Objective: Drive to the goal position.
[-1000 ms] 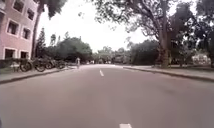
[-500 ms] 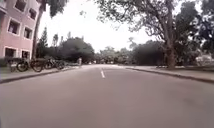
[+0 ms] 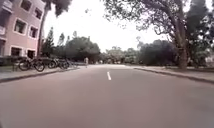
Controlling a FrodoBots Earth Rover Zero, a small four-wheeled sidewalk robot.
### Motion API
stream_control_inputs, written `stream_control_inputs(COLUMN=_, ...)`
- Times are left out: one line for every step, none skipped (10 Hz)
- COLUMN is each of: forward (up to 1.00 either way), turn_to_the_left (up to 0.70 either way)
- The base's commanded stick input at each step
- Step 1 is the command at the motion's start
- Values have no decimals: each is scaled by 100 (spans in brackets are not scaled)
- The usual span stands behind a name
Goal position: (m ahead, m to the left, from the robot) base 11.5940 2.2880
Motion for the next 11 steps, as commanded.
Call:
stream_control_inputs(forward=100, turn_to_the_left=0)
stream_control_inputs(forward=100, turn_to_the_left=0)
stream_control_inputs(forward=100, turn_to_the_left=0)
stream_control_inputs(forward=100, turn_to_the_left=0)
stream_control_inputs(forward=100, turn_to_the_left=0)
stream_control_inputs(forward=100, turn_to_the_left=0)
stream_control_inputs(forward=100, turn_to_the_left=0)
stream_control_inputs(forward=100, turn_to_the_left=0)
stream_control_inputs(forward=100, turn_to_the_left=0)
stream_control_inputs(forward=100, turn_to_the_left=0)
stream_control_inputs(forward=100, turn_to_the_left=0)
